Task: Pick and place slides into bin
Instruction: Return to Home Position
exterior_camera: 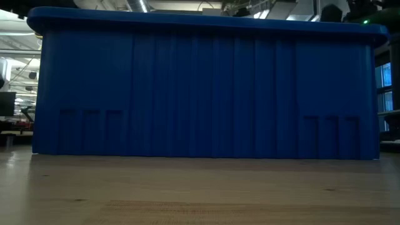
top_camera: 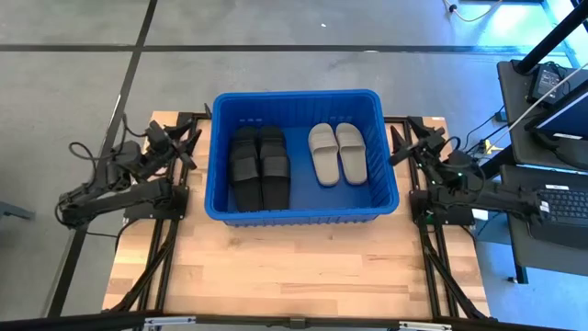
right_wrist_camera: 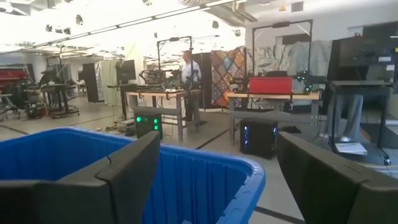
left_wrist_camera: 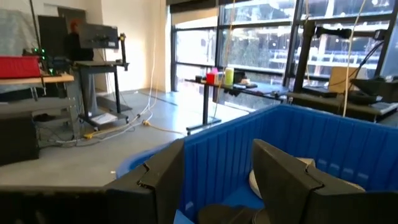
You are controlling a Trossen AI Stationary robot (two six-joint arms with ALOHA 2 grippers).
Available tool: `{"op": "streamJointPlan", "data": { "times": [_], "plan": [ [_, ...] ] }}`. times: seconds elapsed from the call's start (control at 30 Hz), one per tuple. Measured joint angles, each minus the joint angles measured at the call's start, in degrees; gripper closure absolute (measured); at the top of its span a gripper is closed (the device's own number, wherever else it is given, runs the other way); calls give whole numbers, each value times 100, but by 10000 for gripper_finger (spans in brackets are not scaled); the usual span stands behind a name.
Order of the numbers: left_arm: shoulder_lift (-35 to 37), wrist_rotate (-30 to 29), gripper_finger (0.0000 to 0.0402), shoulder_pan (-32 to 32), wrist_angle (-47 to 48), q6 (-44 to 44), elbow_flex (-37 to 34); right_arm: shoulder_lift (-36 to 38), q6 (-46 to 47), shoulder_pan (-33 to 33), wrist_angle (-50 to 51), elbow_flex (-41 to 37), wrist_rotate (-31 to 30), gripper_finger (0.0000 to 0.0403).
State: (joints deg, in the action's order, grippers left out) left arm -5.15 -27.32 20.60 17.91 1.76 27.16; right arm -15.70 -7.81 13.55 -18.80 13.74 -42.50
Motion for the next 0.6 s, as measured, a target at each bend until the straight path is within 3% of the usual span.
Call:
{"op": "streamJointPlan", "data": {
  "times": [0.2, 0.6],
  "plan": [
    [505, -71, 221, 0, 426, 98, 3, -333, 165, 822, -454, 2, 603, 83],
    [494, -150, 221, 0, 770, 236, -19, -527, 464, 2072, -550, 4, 1567, 83]
  ]
}}
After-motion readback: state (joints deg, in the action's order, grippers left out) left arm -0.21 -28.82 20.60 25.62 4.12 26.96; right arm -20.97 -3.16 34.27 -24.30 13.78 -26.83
